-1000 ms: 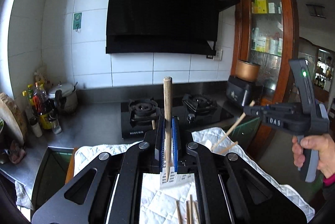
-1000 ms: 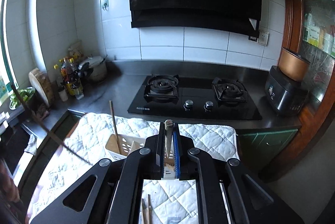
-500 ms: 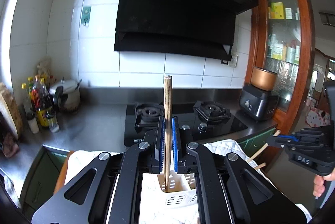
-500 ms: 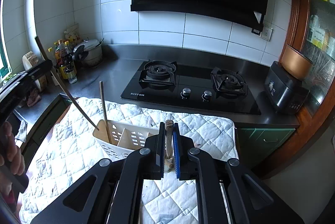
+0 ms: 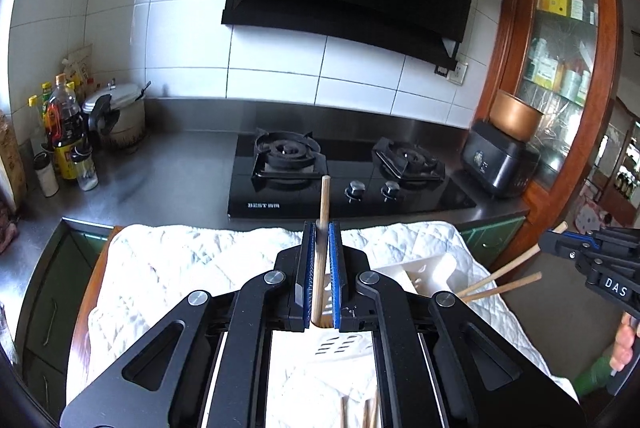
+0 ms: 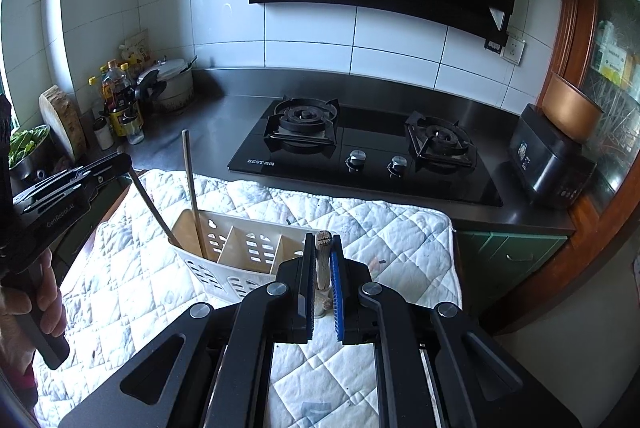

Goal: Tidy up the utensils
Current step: 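Drop the left tool's chopstick into the caddy and open while the right tool releases its own, then move the right tool onto the next chopstick and close while the left tool approaches another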

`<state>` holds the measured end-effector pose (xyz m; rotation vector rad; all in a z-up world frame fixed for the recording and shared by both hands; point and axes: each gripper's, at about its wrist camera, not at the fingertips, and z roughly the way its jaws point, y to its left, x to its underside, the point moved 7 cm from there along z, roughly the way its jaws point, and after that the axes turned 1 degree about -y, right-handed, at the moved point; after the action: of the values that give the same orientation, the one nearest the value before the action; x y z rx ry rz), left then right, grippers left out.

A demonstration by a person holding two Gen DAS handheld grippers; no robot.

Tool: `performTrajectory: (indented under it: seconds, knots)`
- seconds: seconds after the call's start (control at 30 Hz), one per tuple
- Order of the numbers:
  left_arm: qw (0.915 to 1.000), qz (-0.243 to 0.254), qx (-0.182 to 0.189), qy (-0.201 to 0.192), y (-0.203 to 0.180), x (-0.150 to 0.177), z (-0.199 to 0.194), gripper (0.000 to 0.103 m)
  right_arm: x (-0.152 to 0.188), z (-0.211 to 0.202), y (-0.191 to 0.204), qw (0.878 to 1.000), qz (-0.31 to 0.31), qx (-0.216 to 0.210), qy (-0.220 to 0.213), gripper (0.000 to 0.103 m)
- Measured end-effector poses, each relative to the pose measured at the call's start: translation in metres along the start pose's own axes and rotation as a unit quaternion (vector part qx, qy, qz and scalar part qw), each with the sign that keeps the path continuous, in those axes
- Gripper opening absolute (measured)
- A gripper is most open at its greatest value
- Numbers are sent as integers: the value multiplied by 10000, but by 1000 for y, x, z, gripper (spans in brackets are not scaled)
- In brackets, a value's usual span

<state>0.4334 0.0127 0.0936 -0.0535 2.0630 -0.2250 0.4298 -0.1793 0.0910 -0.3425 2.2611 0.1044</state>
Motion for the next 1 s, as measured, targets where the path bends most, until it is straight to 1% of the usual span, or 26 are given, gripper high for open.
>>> performTrajectory:
  seconds: [0.03, 0.17, 0.23, 0.4, 0.43, 0.53, 0.67, 0.7, 0.77, 0.87, 1.0]
  knots:
    - [10000, 2, -18, -1, 0, 1, 0, 9, 1, 1, 0, 10000, 6, -7, 10, 7]
    - [10000, -5, 14, 20, 0, 3, -2, 9, 0, -1, -2, 10000, 55, -34, -56, 8]
    - [10000, 63, -23, -22, -2, 2, -8, 9, -1, -6, -3, 9999, 56, -32, -102, 12]
    - [9993, 298, -96, -227, -8, -3, -36, 9, -1, -28, -3, 9995, 23, -4, -323, 20]
    - [9992, 301, -79, -251, -9, -3, -43, 9, 1, -35, -3, 9993, 30, -23, -372, 23]
    - [9992, 258, 0, -298, -10, 2, -67, 10, 11, -56, 0, 9986, 21, -88, -516, 25]
    - [9993, 192, 104, -309, -10, 20, -97, 10, 37, -80, 4, 9980, 54, -221, -591, 26]
    - [9993, 166, 124, -299, -9, 26, -105, 12, 44, -84, 6, 9980, 47, -234, -592, 27]
    - [9993, 119, 162, -304, -8, 41, -120, 31, 61, -92, 9, 9977, 83, -341, -573, 27]
    - [9993, 124, 224, -255, -8, 65, -138, 31, 92, -99, 15, 9973, 149, -501, -508, 27]
    - [9993, 217, 236, -169, -6, 103, -157, 31, 131, -99, 24, 9977, 135, -529, -406, 27]
